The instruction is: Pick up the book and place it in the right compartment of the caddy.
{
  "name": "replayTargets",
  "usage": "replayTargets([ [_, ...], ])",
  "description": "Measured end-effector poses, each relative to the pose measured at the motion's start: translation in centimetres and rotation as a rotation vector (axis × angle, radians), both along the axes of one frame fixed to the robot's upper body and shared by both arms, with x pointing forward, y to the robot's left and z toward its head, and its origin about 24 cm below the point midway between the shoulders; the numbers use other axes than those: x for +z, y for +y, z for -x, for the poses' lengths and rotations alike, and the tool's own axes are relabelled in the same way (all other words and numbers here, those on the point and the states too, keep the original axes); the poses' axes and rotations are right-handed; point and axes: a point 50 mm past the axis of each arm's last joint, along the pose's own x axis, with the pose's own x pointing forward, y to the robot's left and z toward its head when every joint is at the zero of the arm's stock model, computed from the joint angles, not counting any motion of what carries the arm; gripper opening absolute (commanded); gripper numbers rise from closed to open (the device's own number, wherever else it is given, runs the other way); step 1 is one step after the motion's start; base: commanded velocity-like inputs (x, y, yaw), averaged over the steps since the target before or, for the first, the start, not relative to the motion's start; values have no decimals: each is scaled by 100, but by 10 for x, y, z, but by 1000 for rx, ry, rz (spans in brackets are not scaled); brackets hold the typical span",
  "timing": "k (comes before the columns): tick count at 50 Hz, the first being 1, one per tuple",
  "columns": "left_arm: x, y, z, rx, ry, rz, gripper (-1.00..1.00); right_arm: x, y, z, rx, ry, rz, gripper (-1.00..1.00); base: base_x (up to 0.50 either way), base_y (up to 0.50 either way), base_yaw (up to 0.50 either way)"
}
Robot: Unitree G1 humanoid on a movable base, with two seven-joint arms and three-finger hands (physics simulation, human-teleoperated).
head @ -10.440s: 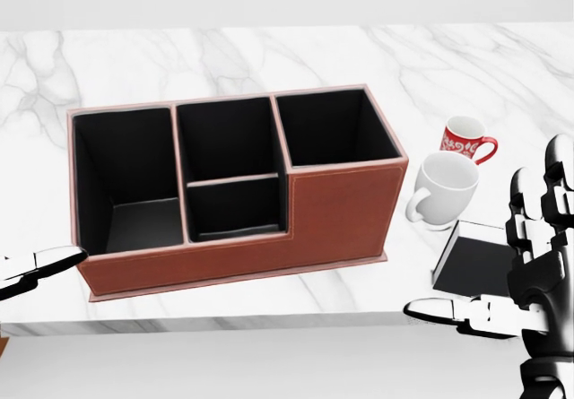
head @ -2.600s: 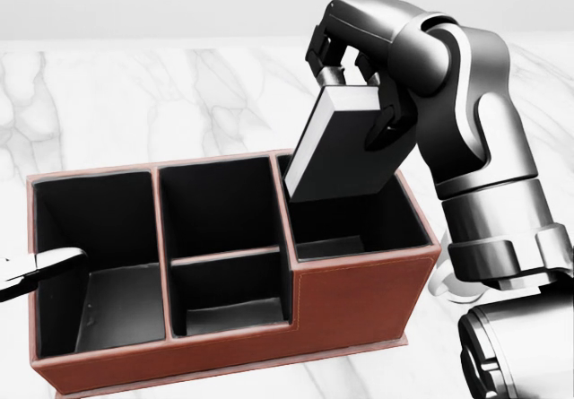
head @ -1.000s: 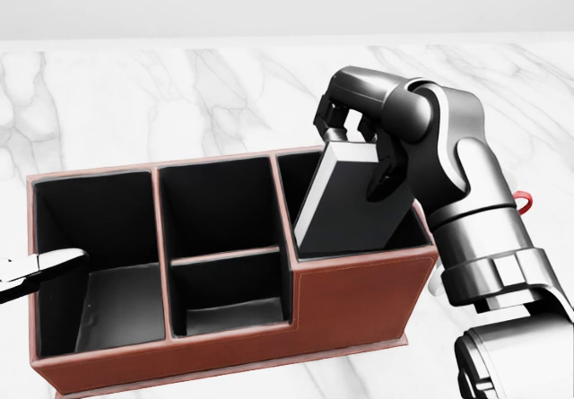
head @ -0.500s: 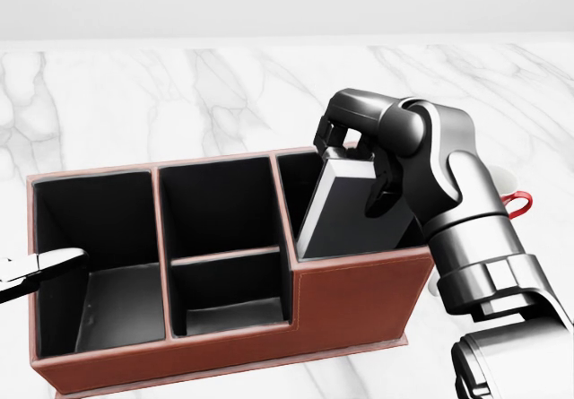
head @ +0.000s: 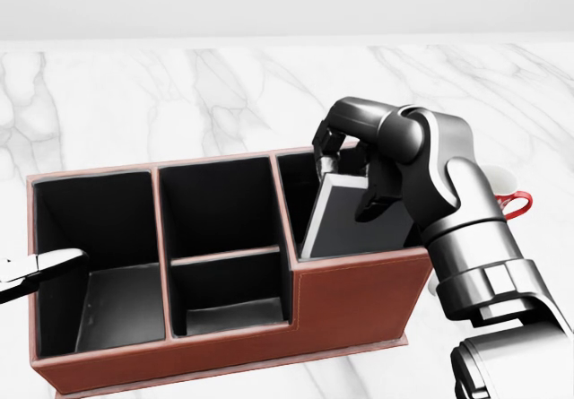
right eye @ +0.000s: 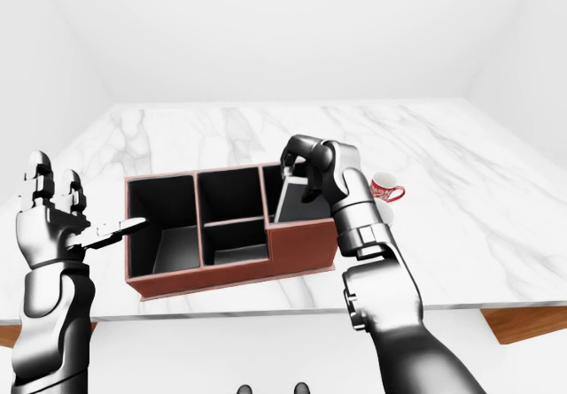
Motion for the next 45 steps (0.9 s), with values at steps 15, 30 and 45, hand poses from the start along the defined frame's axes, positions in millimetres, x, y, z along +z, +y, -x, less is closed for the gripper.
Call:
replayTargets([
  [15, 0, 0, 0, 0, 2, 1, 100, 3, -1, 0, -4, -10, -3, -36, 0, 0, 0],
  [30, -2, 0, -1, 1, 8, 2, 100, 78, 7, 15, 46, -325, -16, -69, 0, 0, 0],
  [45, -1, 0, -1, 1, 7, 2, 100, 175, 18, 59, 123, -723, -65, 100, 0, 0, 0],
])
